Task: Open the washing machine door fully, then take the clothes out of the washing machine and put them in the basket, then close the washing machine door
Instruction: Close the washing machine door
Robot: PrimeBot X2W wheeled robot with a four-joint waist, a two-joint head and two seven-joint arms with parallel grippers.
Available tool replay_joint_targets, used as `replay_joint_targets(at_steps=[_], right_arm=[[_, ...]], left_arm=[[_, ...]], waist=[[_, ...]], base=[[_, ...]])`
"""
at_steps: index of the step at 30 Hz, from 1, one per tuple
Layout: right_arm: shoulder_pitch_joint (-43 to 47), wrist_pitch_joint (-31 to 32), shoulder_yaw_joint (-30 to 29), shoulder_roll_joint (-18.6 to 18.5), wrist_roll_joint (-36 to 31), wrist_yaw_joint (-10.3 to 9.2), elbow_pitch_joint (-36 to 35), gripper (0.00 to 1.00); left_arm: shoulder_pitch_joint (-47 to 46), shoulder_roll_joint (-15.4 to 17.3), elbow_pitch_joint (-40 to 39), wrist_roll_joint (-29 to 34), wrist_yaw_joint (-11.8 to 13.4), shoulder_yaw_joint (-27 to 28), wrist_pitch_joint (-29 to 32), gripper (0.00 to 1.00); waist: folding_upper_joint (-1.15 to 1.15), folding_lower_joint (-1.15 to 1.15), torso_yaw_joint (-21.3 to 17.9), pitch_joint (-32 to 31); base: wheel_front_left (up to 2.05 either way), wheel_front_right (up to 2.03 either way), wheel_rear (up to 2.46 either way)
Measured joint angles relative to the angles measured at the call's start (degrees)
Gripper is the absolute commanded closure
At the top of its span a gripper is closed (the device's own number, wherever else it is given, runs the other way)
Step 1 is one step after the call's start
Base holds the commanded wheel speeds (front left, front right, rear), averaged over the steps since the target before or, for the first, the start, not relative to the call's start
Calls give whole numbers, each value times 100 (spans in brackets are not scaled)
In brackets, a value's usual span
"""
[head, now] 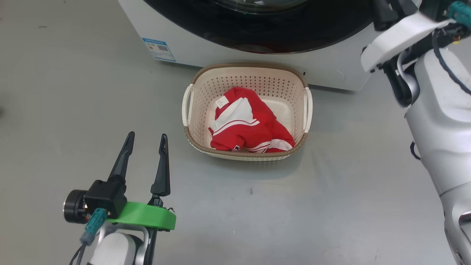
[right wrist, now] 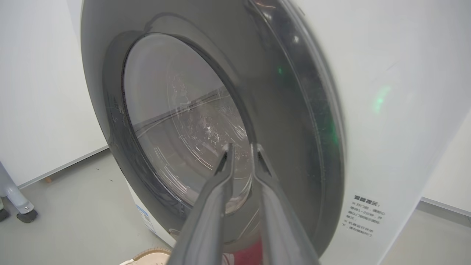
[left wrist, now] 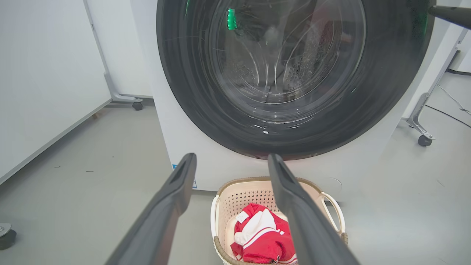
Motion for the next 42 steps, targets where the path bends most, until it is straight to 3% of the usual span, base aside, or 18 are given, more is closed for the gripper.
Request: replay_joint_targets(at_steps=[2, 3, 4, 12, 26, 42], right_arm=[[136, -2, 0, 2, 15, -1, -1, 35], [212, -2, 0, 15, 37, -11, -1, 4], [297, -4, -11, 37, 64, -35, -2, 1], [1000, -52, -13, 253, 214, -35, -48, 0], [2132, -52, -231, 425, 234, -43, -798, 0], [3805, -52, -404, 583, 100, -222, -1452, 0]], left_arm=[[3, 5, 15, 20, 0, 8, 0, 0], [9, 10, 18, 21, 0, 14, 0, 0], [13, 12, 27, 21, 0, 21, 0, 0], [160, 77, 59, 31, 0, 135, 0, 0], [376, 191, 53, 38, 0, 207, 0, 0], [859, 219, 175, 8, 0, 282, 231, 0]], waist=[[0, 0, -54, -60], [0, 0, -82, -90], [0, 0, -110, -122], [0, 0, -352, -382], [0, 0, -880, -819], [0, 0, -1354, -1434]], base=[[0, 0, 0], [0, 0, 0], [0, 0, 0], [0, 0, 0], [0, 0, 0], [0, 0, 0]])
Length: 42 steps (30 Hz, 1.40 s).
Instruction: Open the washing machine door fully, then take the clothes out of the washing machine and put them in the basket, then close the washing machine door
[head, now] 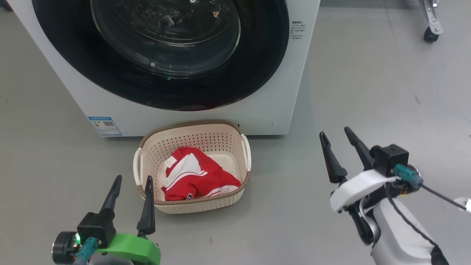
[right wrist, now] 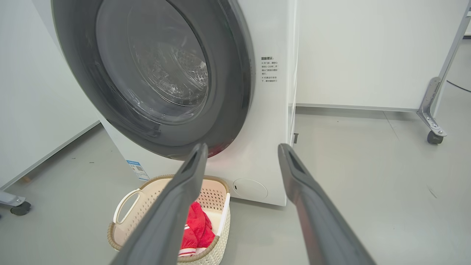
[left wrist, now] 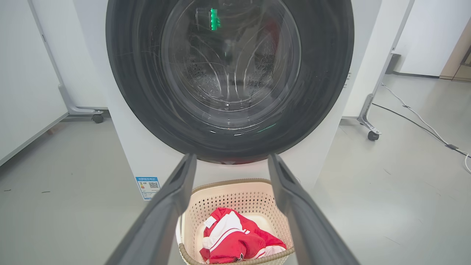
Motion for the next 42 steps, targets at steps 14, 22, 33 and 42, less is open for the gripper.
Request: replay_joint_targets(at_steps=[14, 22, 33, 42], right_arm=[[907, 1, -115, 78, -71, -174, -400, 0], [1277, 0, -96, 78, -225, -248, -609, 0], [1541, 1, -111, 23, -465, -435, -936, 0], [1735, 1, -130, 36, -465, -521, -1062, 0]], left_arm=[[313, 14, 25, -49, 0, -74, 235, 0], [496, 49, 25, -48, 1, -87, 320, 0], [603, 49, -85, -47, 1, -80, 393, 0], [613, 49, -162, -47, 19, -66, 434, 0]], waist=[[0, 0, -182, -389], [0, 0, -198, -611], [0, 0, -211, -703], [0, 0, -210, -739]], base=[[0, 0, 0], [0, 0, 0], [0, 0, 0], [0, 0, 0]])
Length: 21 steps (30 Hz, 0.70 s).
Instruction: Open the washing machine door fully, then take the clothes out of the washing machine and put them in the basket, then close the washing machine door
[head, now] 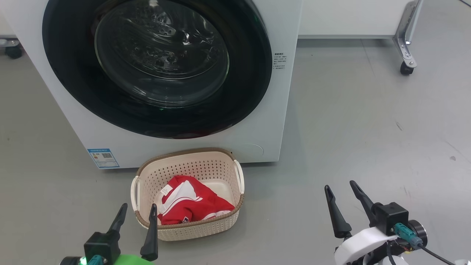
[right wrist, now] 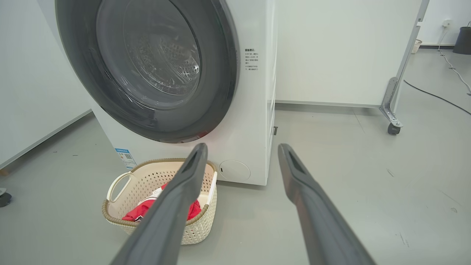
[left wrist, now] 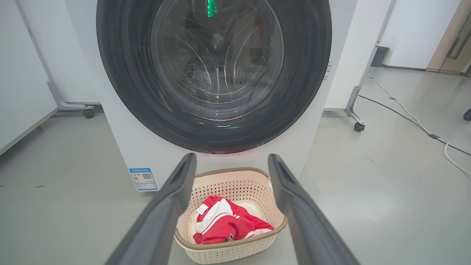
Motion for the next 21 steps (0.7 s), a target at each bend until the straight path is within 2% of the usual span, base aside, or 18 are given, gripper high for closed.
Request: replay_joint_targets(at_steps=[21], right_arm=[[237, 0, -54, 24, 2, -5, -200, 0]], left_arm=[[122, -1, -119, 9, 25, 38, 109, 0]], waist=[[0, 0, -5, -3]], base=[[0, 0, 0]])
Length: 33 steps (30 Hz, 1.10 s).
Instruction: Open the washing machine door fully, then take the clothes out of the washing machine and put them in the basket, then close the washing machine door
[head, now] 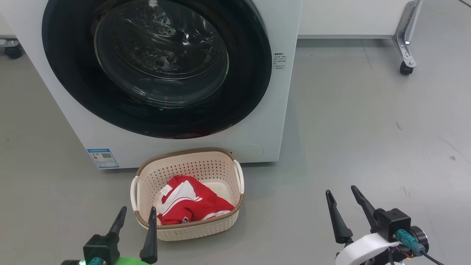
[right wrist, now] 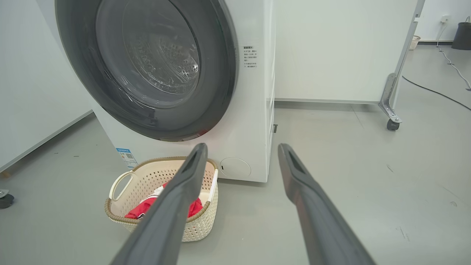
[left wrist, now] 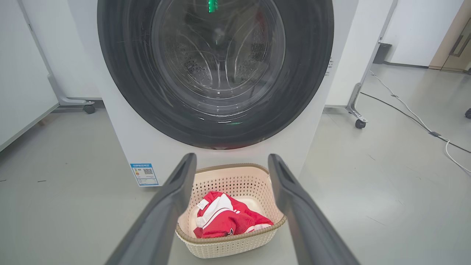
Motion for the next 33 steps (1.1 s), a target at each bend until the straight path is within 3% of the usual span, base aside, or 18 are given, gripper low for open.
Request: replay_joint_targets(at_steps=[15, 16, 24, 33], right_arm=[[40, 0, -51, 23, 54, 1, -54, 0], [44, 1, -46, 29, 53, 2, -3, 100], [293, 8, -29, 99, 103, 9, 293, 100], [292, 135, -169, 120, 805, 58, 224, 100]], left_arm=[[18, -5, -70, 44, 0, -8, 93, 0], [20, -16, -16, 43, 0, -19, 93, 100], [162, -84, 298, -53, -4, -99, 99, 100], [169, -90, 241, -721, -69, -62, 92, 100]], waist=[[0, 0, 4, 40], [0, 0, 4, 40], [0, 0, 2, 44], [0, 0, -3, 55]], base=[[0, 0, 0], [0, 0, 0], [0, 0, 0], [0, 0, 0]])
